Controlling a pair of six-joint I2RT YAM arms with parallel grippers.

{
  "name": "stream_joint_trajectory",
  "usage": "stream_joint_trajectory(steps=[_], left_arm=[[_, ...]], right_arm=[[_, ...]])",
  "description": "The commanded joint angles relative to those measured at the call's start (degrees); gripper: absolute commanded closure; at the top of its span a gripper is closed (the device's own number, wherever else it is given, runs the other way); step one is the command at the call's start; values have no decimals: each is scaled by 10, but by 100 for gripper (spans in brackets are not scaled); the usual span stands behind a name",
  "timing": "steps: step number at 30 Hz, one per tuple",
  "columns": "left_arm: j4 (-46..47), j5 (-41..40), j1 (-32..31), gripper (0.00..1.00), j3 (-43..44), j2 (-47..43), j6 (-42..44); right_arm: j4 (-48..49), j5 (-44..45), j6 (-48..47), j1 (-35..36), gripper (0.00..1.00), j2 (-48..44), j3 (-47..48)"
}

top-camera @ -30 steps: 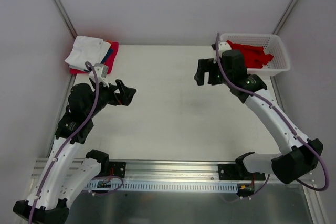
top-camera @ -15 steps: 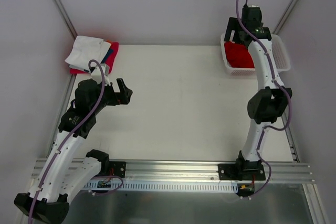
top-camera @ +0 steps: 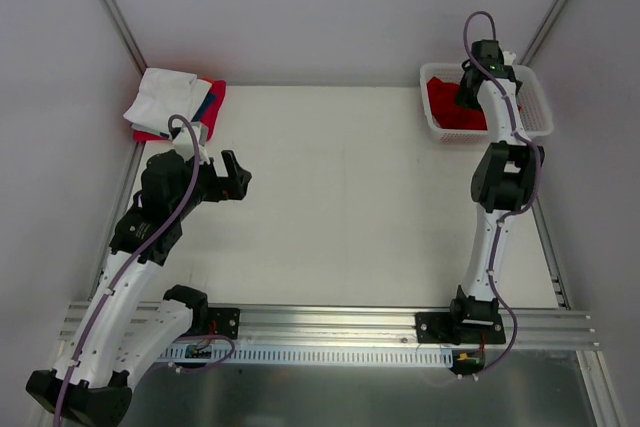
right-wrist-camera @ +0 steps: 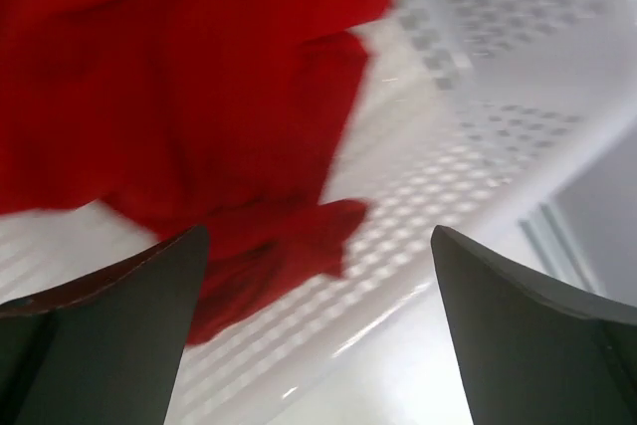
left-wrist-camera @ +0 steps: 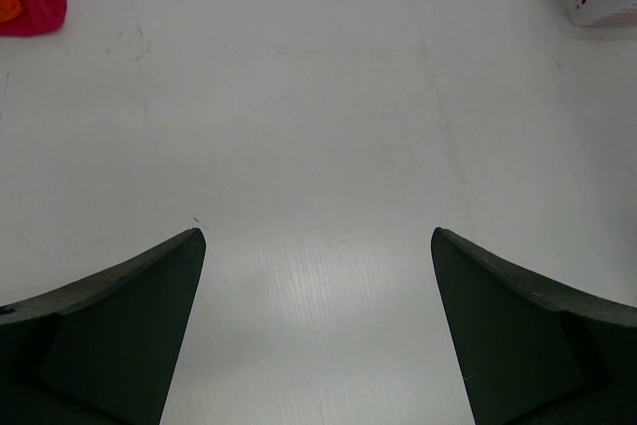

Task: Fold and stack the t-shirts
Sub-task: Grab crumpled tshirt from bin with the right arm

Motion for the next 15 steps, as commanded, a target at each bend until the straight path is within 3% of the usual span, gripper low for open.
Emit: stream_joint_trajectory(steps=[1, 9, 12, 15], left_arm=[[-3, -5, -1, 1, 16, -5, 8], [-3, -5, -1, 1, 18, -16, 7], [-2, -4, -1, 1, 19, -13, 7], [-2, -2, -1, 1, 19, -14, 7]], right_arm=[[-14, 115, 9, -35, 1, -24, -16], [-34, 104, 63, -73, 1, -89, -139], [-29, 59, 84, -72, 0, -112, -185], [-14, -48, 76, -53, 0, -116, -195]])
